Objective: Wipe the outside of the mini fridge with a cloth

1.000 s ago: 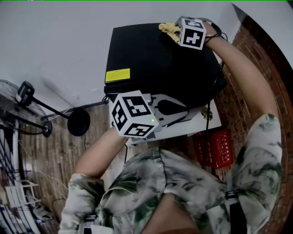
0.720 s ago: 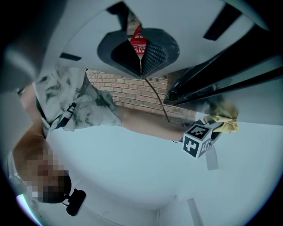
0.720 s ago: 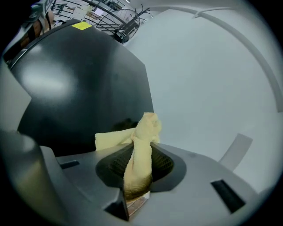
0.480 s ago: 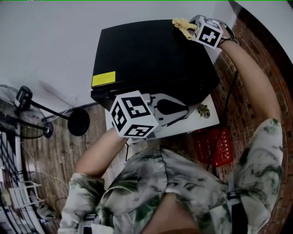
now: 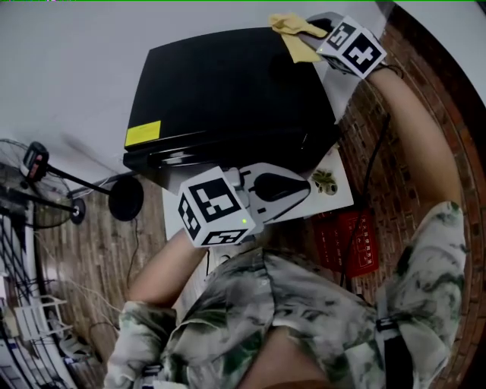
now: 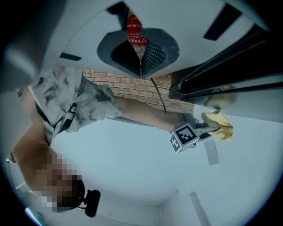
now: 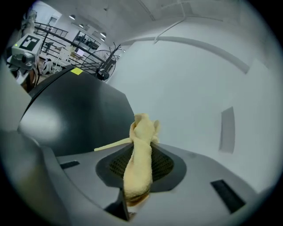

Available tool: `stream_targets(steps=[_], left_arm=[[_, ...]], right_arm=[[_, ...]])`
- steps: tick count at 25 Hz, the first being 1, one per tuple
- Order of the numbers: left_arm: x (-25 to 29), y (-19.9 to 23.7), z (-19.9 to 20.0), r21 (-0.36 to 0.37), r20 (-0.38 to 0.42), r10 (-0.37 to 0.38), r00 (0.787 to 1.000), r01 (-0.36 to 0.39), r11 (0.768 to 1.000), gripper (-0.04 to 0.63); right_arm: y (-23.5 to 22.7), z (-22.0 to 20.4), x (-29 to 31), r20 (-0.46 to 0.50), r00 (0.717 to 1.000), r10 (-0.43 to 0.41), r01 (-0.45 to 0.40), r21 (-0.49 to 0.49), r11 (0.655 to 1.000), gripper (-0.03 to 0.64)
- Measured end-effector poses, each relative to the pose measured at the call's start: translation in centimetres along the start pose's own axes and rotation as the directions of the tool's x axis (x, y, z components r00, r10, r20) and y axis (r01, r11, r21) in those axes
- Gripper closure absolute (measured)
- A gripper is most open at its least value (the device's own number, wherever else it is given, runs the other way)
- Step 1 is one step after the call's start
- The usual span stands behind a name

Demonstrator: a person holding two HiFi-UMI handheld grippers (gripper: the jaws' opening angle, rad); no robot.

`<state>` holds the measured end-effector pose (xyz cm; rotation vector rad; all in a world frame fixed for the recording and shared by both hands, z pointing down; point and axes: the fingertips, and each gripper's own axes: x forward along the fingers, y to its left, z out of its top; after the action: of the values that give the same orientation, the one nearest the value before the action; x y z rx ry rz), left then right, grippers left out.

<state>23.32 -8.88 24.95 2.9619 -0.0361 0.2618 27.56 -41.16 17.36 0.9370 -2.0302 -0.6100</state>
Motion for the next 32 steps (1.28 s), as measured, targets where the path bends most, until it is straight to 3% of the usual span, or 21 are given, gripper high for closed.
stream_targets(steps=[7,12,18,23,32], left_arm=[[2.3,-2.3,-1.9,-0.021,-0.008,-0.011,1.000,0.010,1.000,0.568],[1.9,-4.9,-2.5,0.004,-0.031,-0.060,0.998,0.060,0.998,0.568],[2.0,-7.1,-4.1,-0.014,-0.010,-0.094,0.996,0.094,0.996,0.568],[3.6,-6.4,-4.0,-0.005,-0.012,-0.054,0.998,0.054,0.999,0.568],[10.8,-3.1,-2.7,-0.029,-0.003,0.008,1.000,-0.008,1.000,0.568]], right_arm=[[-1.6,-3.0,-4.3,0.023,0.996,-0.087,0.084,0.084,0.993,0.520],[-0.3,-5.1,-6.4,-0.046,0.993,-0.112,0.117,0.132,0.984,0.520],[1.5,-7.8,-7.2,-0.087,0.987,-0.132,0.147,0.199,0.969,0.521],[1.7,-10.1,-5.2,-0.083,0.991,-0.103,0.119,0.233,0.965,0.522],[0.5,-10.8,0.3,0.069,0.996,-0.059,0.037,0.291,0.956,0.520]])
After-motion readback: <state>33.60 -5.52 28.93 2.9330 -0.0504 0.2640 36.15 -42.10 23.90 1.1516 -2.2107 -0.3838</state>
